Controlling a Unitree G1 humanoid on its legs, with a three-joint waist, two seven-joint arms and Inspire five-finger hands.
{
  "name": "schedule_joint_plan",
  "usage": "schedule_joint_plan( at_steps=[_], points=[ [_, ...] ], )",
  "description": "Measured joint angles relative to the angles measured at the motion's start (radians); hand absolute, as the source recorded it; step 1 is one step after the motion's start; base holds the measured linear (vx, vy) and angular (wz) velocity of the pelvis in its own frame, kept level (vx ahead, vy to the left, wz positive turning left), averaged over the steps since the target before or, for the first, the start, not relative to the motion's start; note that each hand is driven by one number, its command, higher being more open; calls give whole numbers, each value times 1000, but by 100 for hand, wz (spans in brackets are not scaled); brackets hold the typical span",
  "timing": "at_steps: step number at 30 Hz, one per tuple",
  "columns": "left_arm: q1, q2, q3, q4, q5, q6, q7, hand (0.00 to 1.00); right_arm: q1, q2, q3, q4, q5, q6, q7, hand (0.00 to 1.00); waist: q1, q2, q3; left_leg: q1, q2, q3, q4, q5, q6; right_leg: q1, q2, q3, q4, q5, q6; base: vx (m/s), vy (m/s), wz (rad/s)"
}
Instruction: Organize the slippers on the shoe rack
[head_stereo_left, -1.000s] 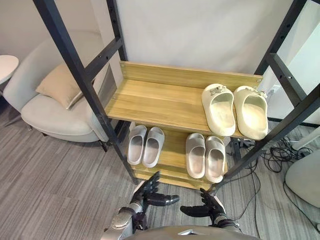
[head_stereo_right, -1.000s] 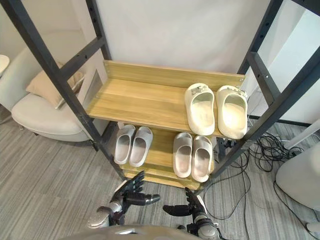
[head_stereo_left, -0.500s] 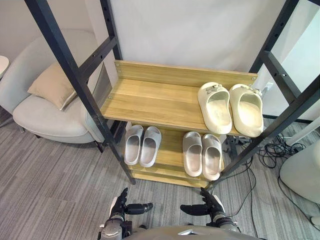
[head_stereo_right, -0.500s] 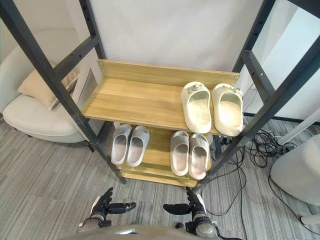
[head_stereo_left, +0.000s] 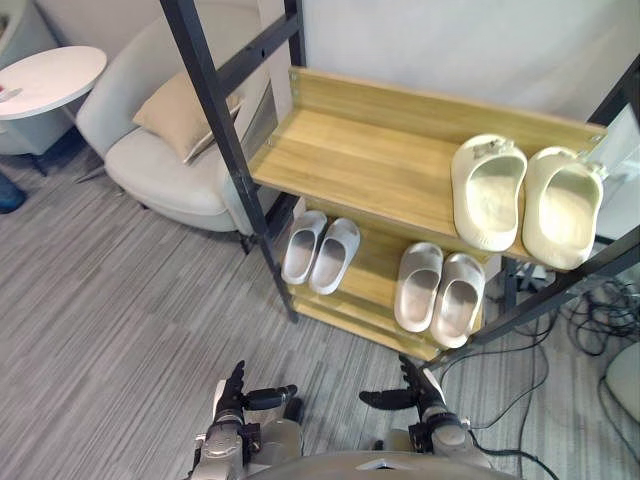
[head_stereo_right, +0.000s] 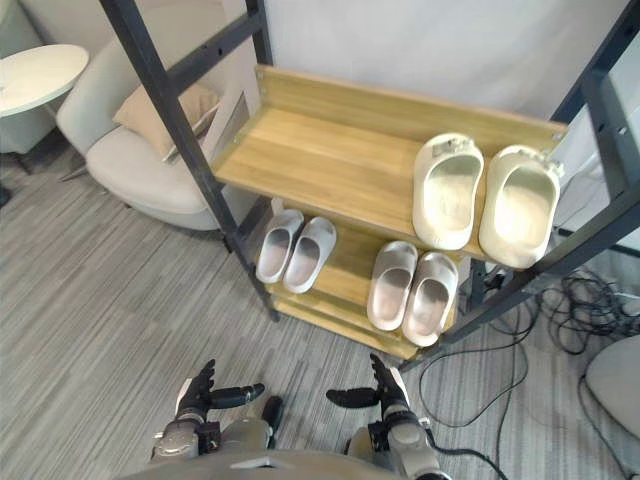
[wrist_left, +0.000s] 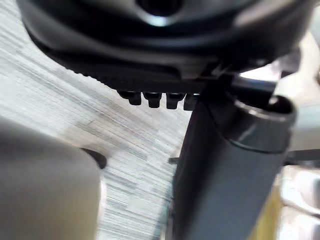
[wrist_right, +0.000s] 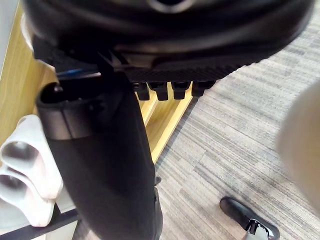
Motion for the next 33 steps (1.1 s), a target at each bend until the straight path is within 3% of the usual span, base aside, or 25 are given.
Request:
schedule_joint_plan(
  at_steps=[1,3,4,5,6,7,8,10,11,12,13,16,18,20,21,22,23,24,25,26,27,28,29,30,33],
  points=[
    [-8,-10,-1,9,-22,-1,6,100,-2,-8,-2,0,12,0,-9,100,0,27,15,-1,17,-31,-25,37,-12,29,27,-54,-34,17,-13,-158,-160,84],
    [-10,-14,-8,11,-33,-7,10,100,-3,-7,-3,1,20,0,-19,100,-2,30,26,1,19,0,-74,115,1,40,28,-96,-47,25,-24,-97,-97,90],
    [-15,-1,-21,15,-32,-15,13,100,-4,3,-15,-1,19,-1,-23,100,-12,19,28,6,10,58,-164,226,18,38,2,-151,-74,40,-47,-94,5,128],
    [-27,9,-28,24,-32,-15,10,100,-4,4,-37,1,19,-1,-27,100,-18,11,36,-25,-8,191,-109,203,48,37,-17,-207,-96,62,-54,-119,19,153],
    [-42,15,-26,37,-33,-14,9,100,-2,5,-58,0,20,0,-33,100,-16,-2,44,-54,-28,296,33,88,93,37,-48,-254,-96,68,-51,-99,46,130],
    [-45,20,-26,38,-32,-15,10,100,0,5,-62,1,20,2,-36,100,-18,-12,50,-57,-35,327,92,36,102,41,-64,-277,-94,70,-48,-46,50,126],
    [-41,21,-27,38,-31,-22,10,100,9,2,-63,2,20,4,-37,100,-27,-24,49,-45,-36,371,199,-59,95,48,-96,-317,-94,75,-40,-29,79,114],
    [-41,22,-27,54,-28,-22,10,100,21,1,-63,-2,19,3,-35,100,-39,-24,45,2,8,455,280,-150,90,61,-123,-371,-96,84,-27,-28,127,111],
    [-44,21,-31,68,-20,-22,10,100,32,1,-65,-3,19,3,-33,100,-48,-11,36,34,92,591,315,-209,94,61,-137,-432,-78,91,-15,-34,225,93],
    [-45,20,-34,70,-14,-21,8,100,32,2,-67,-3,19,4,-32,100,-50,-5,33,34,101,615,309,-211,92,61,-141,-446,-73,93,-12,-60,306,118],
    [-47,22,-43,73,-9,-20,5,100,32,13,-86,-3,20,7,-28,100,-53,-8,31,41,88,680,267,-214,97,77,-147,-482,-85,101,13,-64,263,88],
    [-35,45,-48,77,5,-15,0,100,54,63,-100,-4,20,6,-17,100,-60,-50,11,98,-3,614,101,-151,113,156,-150,-563,-198,151,50,-47,152,101],
    [-31,46,-50,77,12,-15,-6,100,56,77,-100,0,19,6,-12,100,-61,-55,4,130,-53,556,29,-117,141,197,-162,-586,-227,165,63,-39,138,102],
    [-25,45,-48,77,13,-15,-7,100,51,81,-100,2,19,6,-10,100,-56,-53,-3,153,-94,518,-19,-105,162,212,-196,-622,-193,152,79,5,209,85],
    [-22,47,-45,76,16,-15,-8,100,44,83,-99,3,18,10,-10,100,-58,-58,-2,169,-132,488,-35,-119,188,217,-260,-653,-103,110,90,48,206,65],
    [-22,49,-44,73,16,-15,-8,100,43,85,-99,5,18,11,-10,100,-58,-63,0,172,-144,484,-32,-122,192,218,-284,-659,-65,93,88,29,162,81],
    [-22,53,-45,71,16,-15,-7,100,39,88,-97,8,18,18,-6,100,-56,-71,3,180,-172,454,-23,-133,209,216,-337,-650,36,53,20,48,149,73],
    [-20,57,-48,72,19,-14,-7,100,40,91,-95,8,18,22,-1,100,-63,-74,5,189,-185,417,-7,-145,228,202,-365,-598,122,62,-49,55,119,86],
    [-18,58,-51,72,19,-14,-8,100,42,93,-94,9,18,25,2,100,-67,-76,7,198,-190,389,-1,-149,236,177,-375,-538,197,82,-83,131,134,113],
    [-20,60,-66,73,18,-14,-7,100,43,101,-94,20,18,30,5,100,-72,-68,7,214,-186,325,13,-157,256,136,-353,-416,281,70,-73,178,43,99],
    [-21,63,-67,73,19,-14,-6,100,43,103,-92,21,18,33,6,100,-74,-68,7,213,-182,304,18,-159,259,121,-326,-379,283,44,-52,229,-15,156],
    [-22,64,-61,73,15,-14,-1,100,37,105,-59,19,18,32,11,100,-74,-76,5,215,-171,218,22,-166,264,48,-221,-292,279,-26,-34,194,-68,104],
    [-22,64,-61,73,15,-14,-1,100,37,105,-59,19,18,32,11,100,-74,-76,5,215,-171,217,22,-166,264,47,-221,-292,278,-26,-34,253,-67,147],
    [-29,64,-61,78,14,-13,-2,100,34,104,-51,17,19,32,11,100,-70,-79,11,237,-165,156,22,-171,267,-12,-156,-268,244,-30,-26,177,-44,92],
    [-27,51,-37,86,4,-14,4,100,28,101,-33,11,19,26,15,100,-67,-77,14,302,-161,61,21,-207,239,-111,-47,-195,85,7,6,271,-97,99]
  ],
)
